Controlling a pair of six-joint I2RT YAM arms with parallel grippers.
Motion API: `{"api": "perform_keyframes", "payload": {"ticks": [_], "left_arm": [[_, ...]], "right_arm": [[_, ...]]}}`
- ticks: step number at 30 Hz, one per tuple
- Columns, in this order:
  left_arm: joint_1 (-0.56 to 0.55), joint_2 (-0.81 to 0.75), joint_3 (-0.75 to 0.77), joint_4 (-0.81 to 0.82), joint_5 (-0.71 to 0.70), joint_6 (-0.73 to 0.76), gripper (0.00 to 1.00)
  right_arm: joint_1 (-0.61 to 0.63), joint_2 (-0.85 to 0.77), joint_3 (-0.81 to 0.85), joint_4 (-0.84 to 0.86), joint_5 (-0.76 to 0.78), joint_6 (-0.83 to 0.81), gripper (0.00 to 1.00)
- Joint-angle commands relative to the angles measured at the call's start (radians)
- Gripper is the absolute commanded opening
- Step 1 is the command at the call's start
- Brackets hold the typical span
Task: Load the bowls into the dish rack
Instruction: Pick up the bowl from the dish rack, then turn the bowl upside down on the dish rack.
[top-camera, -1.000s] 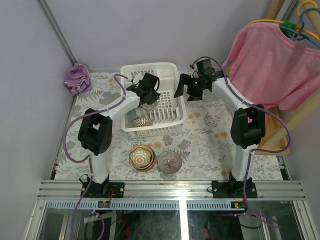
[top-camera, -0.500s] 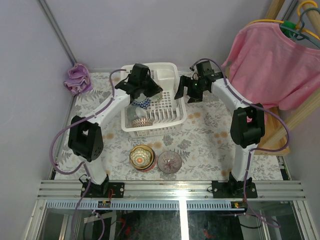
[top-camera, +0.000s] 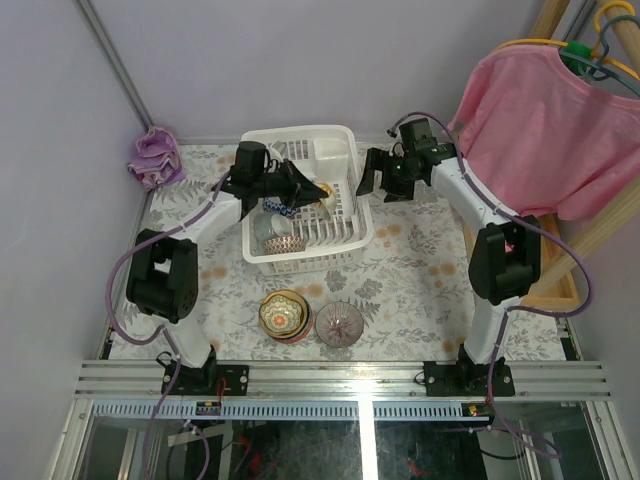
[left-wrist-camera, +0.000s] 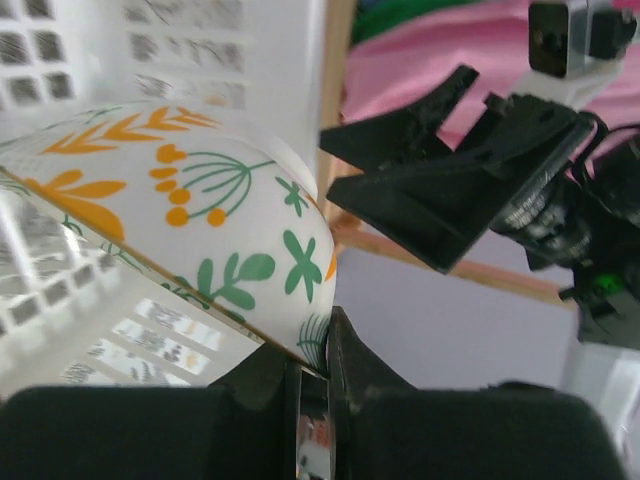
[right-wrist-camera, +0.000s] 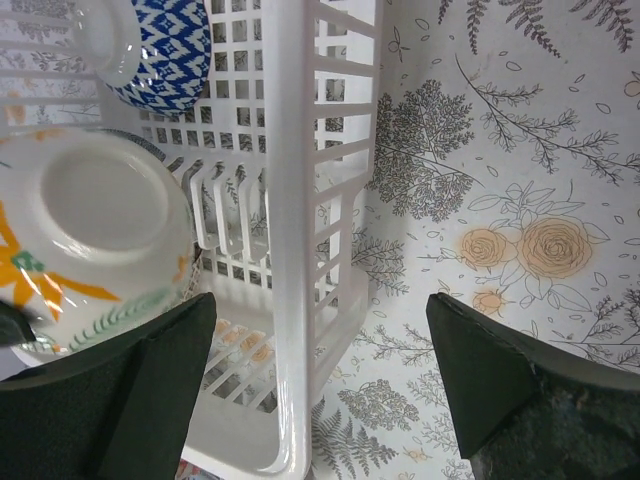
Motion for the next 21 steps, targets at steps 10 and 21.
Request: {"api": "perform_keyframes", "payload": {"ticks": [10, 21], "left_arm": [[0.065, 0.076, -0.353, 1.297, 0.439, -0.78, 0.0], [0.126, 0.065, -0.319, 0.734, 0.538, -0.397, 0.0]], "right_arm": [[-0.005, -0.052, -0.003, 0.005, 0.042, 0.018, 0.93], [0.015, 0.003, 0.078, -0.016, 0.05, 0.038, 0.92]]}}
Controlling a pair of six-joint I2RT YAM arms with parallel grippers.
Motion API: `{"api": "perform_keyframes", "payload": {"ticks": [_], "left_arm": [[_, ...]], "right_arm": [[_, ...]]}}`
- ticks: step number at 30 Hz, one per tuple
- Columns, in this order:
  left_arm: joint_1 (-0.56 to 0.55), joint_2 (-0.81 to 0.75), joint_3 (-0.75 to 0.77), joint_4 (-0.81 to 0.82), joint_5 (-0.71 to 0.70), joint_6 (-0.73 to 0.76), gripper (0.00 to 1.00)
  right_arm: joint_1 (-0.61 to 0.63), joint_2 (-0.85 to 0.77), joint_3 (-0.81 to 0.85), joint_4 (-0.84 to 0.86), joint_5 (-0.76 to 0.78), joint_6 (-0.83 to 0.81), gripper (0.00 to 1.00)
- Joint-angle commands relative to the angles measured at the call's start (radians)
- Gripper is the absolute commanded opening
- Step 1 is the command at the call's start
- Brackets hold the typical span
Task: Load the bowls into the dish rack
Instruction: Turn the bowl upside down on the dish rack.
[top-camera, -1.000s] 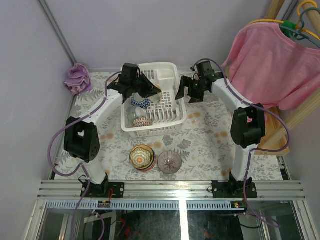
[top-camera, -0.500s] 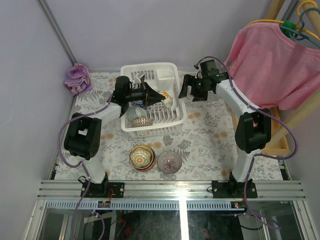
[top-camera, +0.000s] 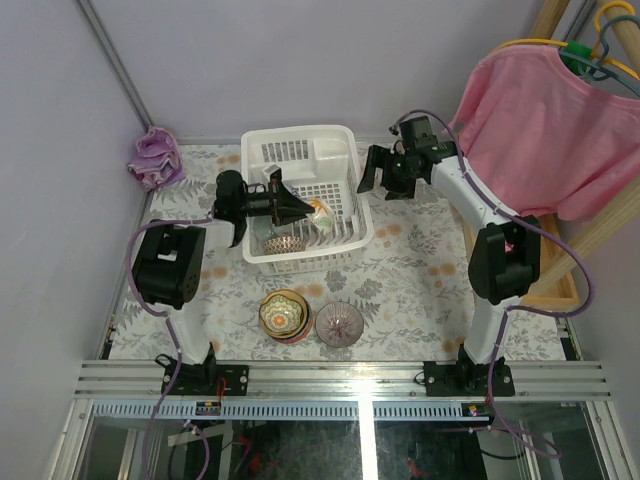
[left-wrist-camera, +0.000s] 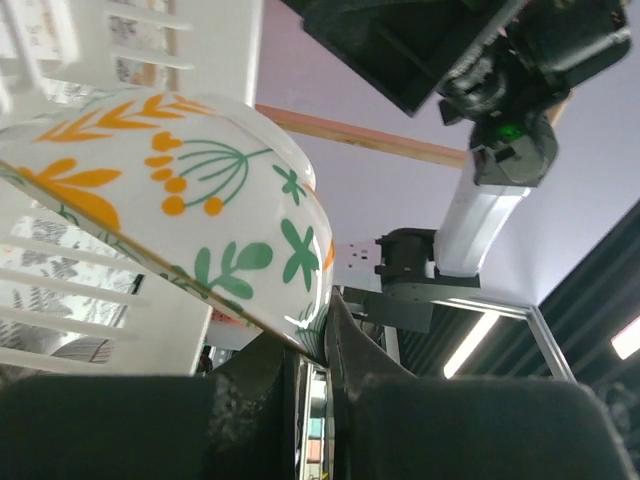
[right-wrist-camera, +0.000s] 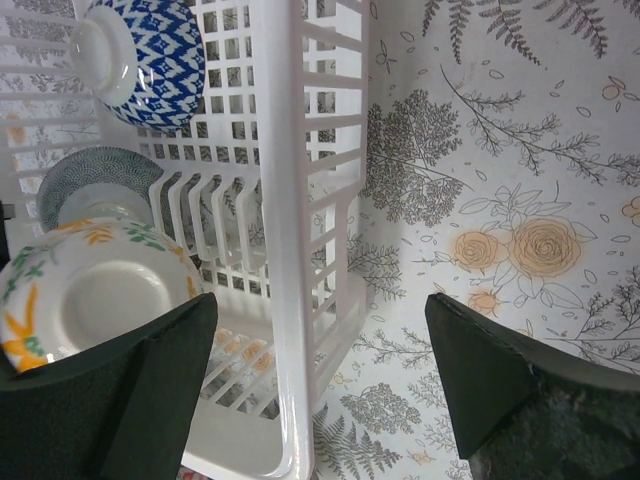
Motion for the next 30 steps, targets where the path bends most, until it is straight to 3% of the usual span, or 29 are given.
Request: {"api": "perform_keyframes", "payload": {"ticks": [1, 3, 5, 7, 25, 30], "left_arm": [[0.018, -0.03, 0.088, -0.41, 0.063, 0.332, 0.0], [0.018, -0.014, 0.164, -0.664, 0.057, 0.508, 0.0], [0.019, 0.022, 0.302, -1.048, 0.036, 0.736, 0.0], [0.017, 0.052, 0.384, -1.196, 0.015, 0.857, 0.0], [-0.099, 0.077, 0.47, -1.208, 0.046, 0.847, 0.0], [-0.109, 0.109, 0.502, -1.263, 0.05, 0.918, 0.0]], "right_arm": [[0.013, 0.03, 0.079, -0.007, 0.008, 0.015, 0.92], [0.016, 0.044, 0.093, -0.001, 0.006, 0.016, 0.92], [0.015, 0.057, 0.099, 0.01, 0.002, 0.016, 0.92], [0.017, 0.068, 0.102, 0.023, -0.004, 0.018, 0.92], [0.002, 0.133, 0.171, -0.019, -0.072, -0.025, 0.92], [-0.004, 0.146, 0.177, -0.016, -0.093, -0.022, 0.92]]}}
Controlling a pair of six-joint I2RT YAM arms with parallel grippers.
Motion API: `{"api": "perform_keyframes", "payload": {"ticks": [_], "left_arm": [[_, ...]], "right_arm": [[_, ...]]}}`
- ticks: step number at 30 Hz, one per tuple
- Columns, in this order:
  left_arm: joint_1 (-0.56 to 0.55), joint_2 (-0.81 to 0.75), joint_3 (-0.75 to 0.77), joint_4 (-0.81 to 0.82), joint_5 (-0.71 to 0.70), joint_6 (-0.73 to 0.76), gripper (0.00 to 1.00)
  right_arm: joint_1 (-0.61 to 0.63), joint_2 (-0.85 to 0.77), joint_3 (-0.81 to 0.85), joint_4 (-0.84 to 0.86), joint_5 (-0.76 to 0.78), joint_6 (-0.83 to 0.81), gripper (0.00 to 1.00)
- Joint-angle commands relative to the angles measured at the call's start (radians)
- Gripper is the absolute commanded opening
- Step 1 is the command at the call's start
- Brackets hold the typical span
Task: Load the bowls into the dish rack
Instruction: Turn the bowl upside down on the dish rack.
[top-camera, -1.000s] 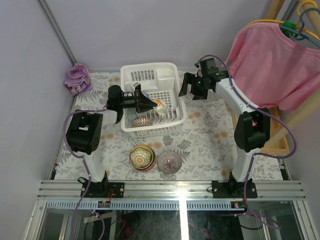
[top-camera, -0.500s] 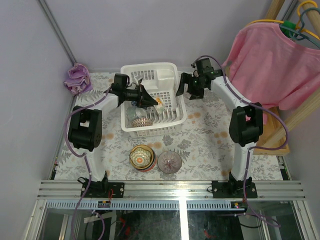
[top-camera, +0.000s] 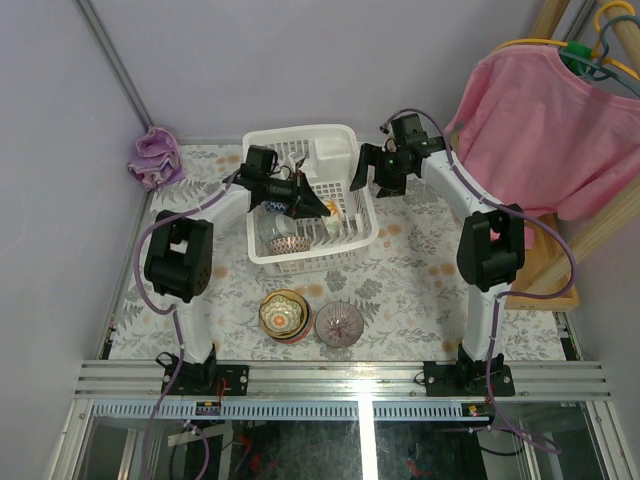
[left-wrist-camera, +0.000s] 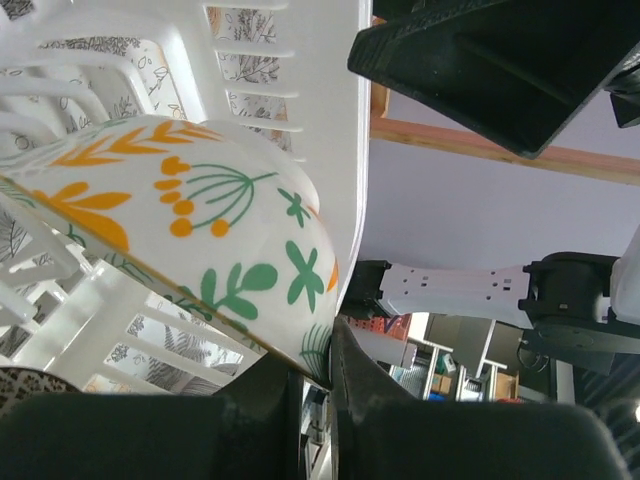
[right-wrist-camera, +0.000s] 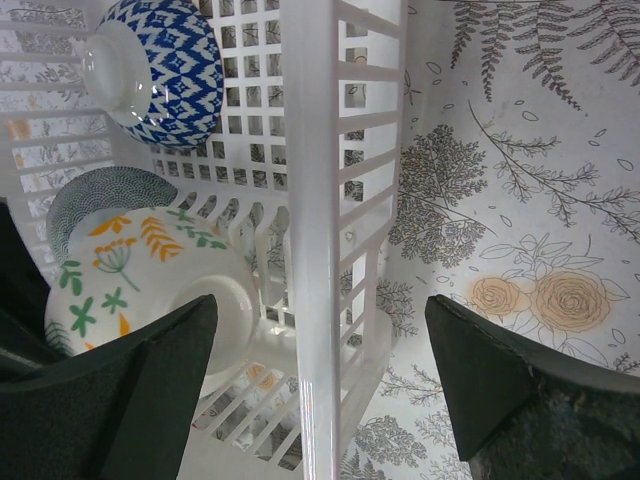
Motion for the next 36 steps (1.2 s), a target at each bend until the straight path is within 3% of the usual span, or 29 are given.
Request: {"api": "perform_keyframes", "payload": {"ticks": [1, 11, 23, 31, 36], "left_arm": [[-0.018, 0.044, 0.062, -0.156, 0.156, 0.028, 0.0], [-0.028, 0.098, 0.078, -0.176, 0.159, 0.088, 0.0], [-0.021, 0.127, 0.107, -0.378, 0.056, 0.277, 0.02], [-0.021, 0.138, 0.119, -0.469, -0.007, 0.375, 0.02], [-0.021, 0.155, 0.134, -0.514, -0.038, 0.414, 0.01]], "right_arm": [[-0.007, 0.005, 0.042, -0.001, -0.049, -0.005, 0.92], [-0.009, 0.021, 0.049, -0.005, -0.054, -0.006, 0.92], [-0.003, 0.035, 0.045, -0.002, -0.053, -0.008, 0.92], [0.065, 0.043, 0.107, -0.027, -0.052, -0.065, 0.9], [0.11, -0.045, 0.047, 0.031, -0.002, -0.085, 0.89]]}}
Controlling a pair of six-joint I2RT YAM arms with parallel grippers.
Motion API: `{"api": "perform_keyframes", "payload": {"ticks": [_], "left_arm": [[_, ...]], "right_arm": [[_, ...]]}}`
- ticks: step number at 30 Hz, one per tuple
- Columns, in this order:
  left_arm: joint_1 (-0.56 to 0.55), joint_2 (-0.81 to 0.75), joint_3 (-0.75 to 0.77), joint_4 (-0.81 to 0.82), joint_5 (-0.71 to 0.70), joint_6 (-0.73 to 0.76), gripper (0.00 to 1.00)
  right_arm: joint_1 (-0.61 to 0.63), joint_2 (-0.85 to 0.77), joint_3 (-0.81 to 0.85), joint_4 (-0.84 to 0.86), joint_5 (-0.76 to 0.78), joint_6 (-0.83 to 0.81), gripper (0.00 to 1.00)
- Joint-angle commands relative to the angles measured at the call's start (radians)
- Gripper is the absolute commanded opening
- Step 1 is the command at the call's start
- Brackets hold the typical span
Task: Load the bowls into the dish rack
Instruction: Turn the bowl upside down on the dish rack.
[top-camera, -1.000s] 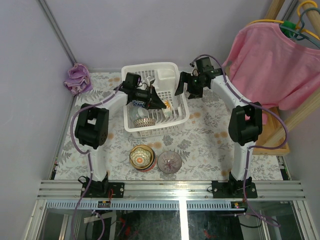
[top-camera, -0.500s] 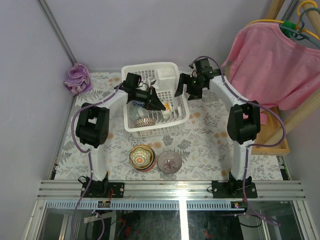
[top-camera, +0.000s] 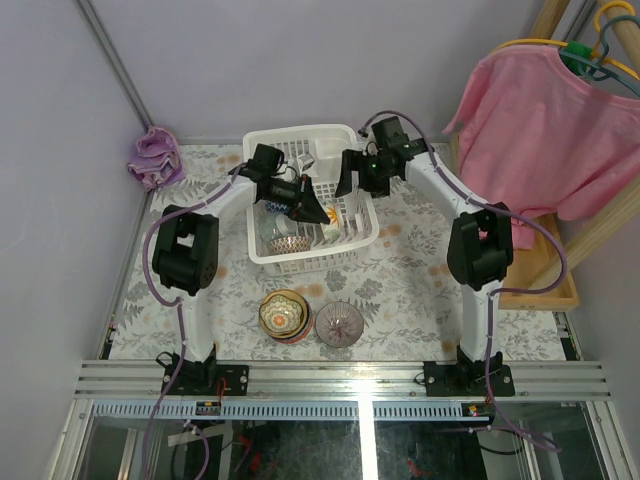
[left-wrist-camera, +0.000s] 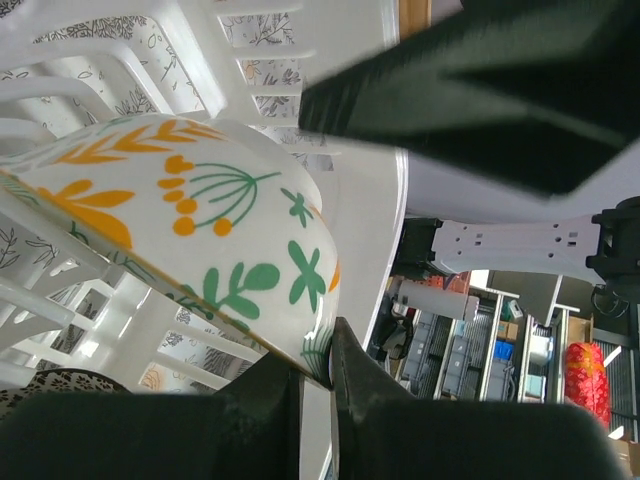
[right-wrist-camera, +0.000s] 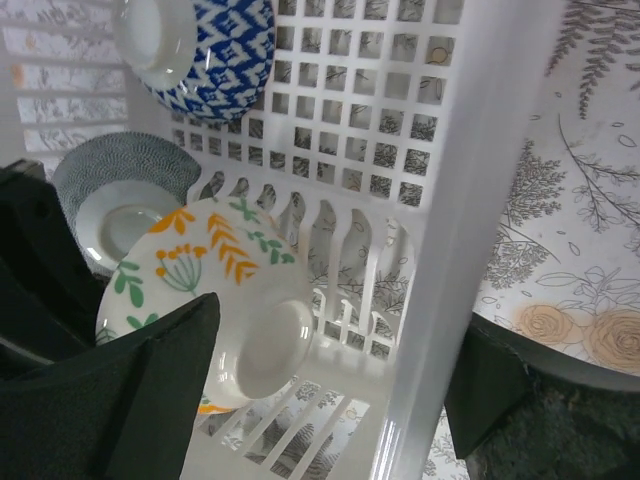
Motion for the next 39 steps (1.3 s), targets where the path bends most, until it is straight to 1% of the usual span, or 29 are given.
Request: {"api": "perform_keyframes", "payload": {"ticks": [1, 7, 11, 15, 19, 20, 23, 26, 30, 33, 36, 39], "left_arm": [[-0.004, 0.07, -0.004, -0.227, -0.067, 0.053, 0.01], [-0.003, 0.07, 0.009, -0.227, -0.069, 0.07, 0.01], [0.003, 0.066, 0.008, -0.224, -0.074, 0.085, 0.02], [0.007, 0.066, -0.009, -0.216, -0.085, 0.098, 0.03], [0.011, 0.068, -0.009, -0.214, -0.101, 0.109, 0.04], [0.011, 0.07, -0.007, -0.214, -0.103, 0.11, 0.05], [0.011, 0.06, -0.007, -0.214, -0.114, 0.123, 0.1], [0.013, 0.059, -0.003, -0.215, -0.116, 0.14, 0.17], [0.015, 0.073, -0.013, -0.215, -0.122, 0.178, 0.18], [0.019, 0.08, -0.046, -0.184, -0.137, 0.191, 0.2], [0.021, 0.103, -0.064, -0.16, -0.144, 0.207, 0.2], [0.014, 0.08, -0.07, -0.143, -0.199, 0.183, 0.2]], "right_arm": [[0.044, -0.115, -0.03, 0.056, 0.012, -0.03, 0.88], [0.044, -0.204, -0.095, 0.084, -0.022, -0.015, 0.79], [0.044, -0.265, -0.126, 0.117, -0.012, -0.001, 0.8], [0.044, -0.296, -0.127, 0.142, -0.056, 0.018, 0.8], [0.044, -0.37, -0.2, 0.217, -0.047, 0.055, 0.79], [0.044, -0.38, -0.215, 0.237, -0.057, 0.068, 0.77], [0.045, -0.371, -0.222, 0.262, -0.134, 0.102, 0.68], [0.053, -0.39, -0.273, 0.311, -0.137, 0.131, 0.66], [0.084, -0.425, -0.315, 0.336, -0.088, 0.117, 0.66], [0.096, -0.487, -0.368, 0.372, -0.047, 0.113, 0.67], [0.099, -0.536, -0.415, 0.369, 0.036, 0.096, 0.69], [0.099, -0.59, -0.449, 0.369, 0.075, 0.094, 0.7]]}}
